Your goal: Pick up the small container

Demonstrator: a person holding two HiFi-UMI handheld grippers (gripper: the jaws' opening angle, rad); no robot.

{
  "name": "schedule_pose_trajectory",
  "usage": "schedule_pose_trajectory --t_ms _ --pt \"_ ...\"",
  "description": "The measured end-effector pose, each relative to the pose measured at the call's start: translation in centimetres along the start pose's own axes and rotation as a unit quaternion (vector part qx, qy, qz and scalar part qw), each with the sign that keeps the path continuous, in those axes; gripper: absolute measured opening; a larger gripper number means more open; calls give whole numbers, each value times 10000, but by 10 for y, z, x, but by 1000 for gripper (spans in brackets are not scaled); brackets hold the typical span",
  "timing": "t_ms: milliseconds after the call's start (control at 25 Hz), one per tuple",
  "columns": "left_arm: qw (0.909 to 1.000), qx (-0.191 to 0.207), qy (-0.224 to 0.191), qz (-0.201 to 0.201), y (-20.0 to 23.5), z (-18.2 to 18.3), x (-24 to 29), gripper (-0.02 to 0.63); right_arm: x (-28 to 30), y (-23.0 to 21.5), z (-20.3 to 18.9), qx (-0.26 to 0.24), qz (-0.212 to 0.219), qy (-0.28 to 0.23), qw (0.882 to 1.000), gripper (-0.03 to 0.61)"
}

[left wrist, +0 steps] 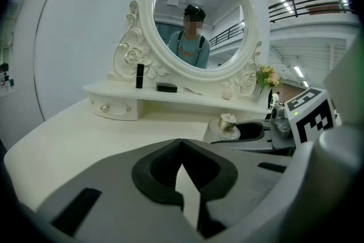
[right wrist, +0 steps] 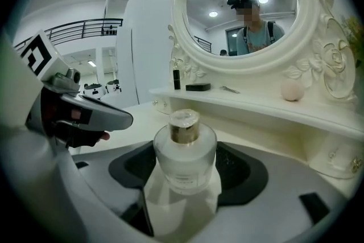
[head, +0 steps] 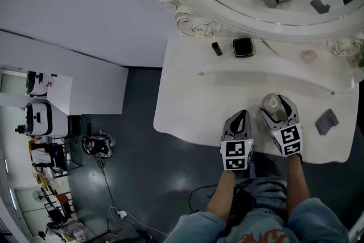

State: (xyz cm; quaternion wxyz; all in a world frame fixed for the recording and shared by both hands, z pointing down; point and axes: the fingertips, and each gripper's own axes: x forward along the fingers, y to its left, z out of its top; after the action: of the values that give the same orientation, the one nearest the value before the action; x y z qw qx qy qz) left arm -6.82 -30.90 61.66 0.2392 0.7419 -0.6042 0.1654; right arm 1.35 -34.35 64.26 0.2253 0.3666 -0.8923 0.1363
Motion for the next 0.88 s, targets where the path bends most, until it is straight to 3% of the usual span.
schedule_pose_trajectory --t_ms 560,880 --pt "9996 29 -270 66 -5 20 -17 20 -2 -1 -4 148 -168 425 9988 319" --pt "9979 -7 -620 203 -12 38 -32 20 -34 -8 29 135 -187 -7 9997 319"
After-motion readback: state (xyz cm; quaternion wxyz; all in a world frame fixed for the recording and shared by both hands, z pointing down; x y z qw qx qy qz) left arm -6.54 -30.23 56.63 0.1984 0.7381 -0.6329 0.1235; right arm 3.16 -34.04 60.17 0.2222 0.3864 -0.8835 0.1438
